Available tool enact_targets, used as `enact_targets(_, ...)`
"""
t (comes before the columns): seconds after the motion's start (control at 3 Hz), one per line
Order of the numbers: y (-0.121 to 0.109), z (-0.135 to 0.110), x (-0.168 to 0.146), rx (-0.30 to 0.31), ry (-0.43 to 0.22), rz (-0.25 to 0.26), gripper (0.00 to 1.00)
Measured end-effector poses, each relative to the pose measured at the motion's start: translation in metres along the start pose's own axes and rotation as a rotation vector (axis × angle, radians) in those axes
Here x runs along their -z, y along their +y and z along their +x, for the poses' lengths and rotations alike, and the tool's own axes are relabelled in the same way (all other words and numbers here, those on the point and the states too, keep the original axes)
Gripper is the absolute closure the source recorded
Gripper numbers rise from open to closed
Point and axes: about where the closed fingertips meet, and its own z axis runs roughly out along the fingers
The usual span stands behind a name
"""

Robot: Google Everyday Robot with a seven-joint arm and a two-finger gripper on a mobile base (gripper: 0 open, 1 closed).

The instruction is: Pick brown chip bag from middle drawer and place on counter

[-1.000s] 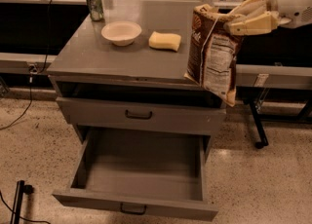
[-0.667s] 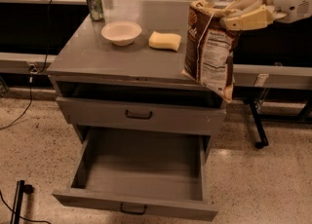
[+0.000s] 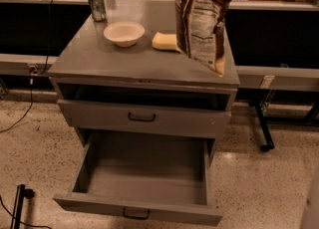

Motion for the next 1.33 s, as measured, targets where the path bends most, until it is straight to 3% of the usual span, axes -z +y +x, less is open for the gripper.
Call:
enact_targets(0.33, -0.028, 0.0, -0.004, 0.007, 0.047, 0.071, 1.0)
enact_targets(0.67, -0.063, 0.017, 0.005, -0.019, 0.063, 0.185, 1.0)
enact_targets(1.0, -0.079, 0.029, 0.015, -0.025, 0.046, 0.253, 1.0)
enact_targets(1.33, -0.093, 0.041, 0.012, -0.002, 0.064, 0.279, 1.0)
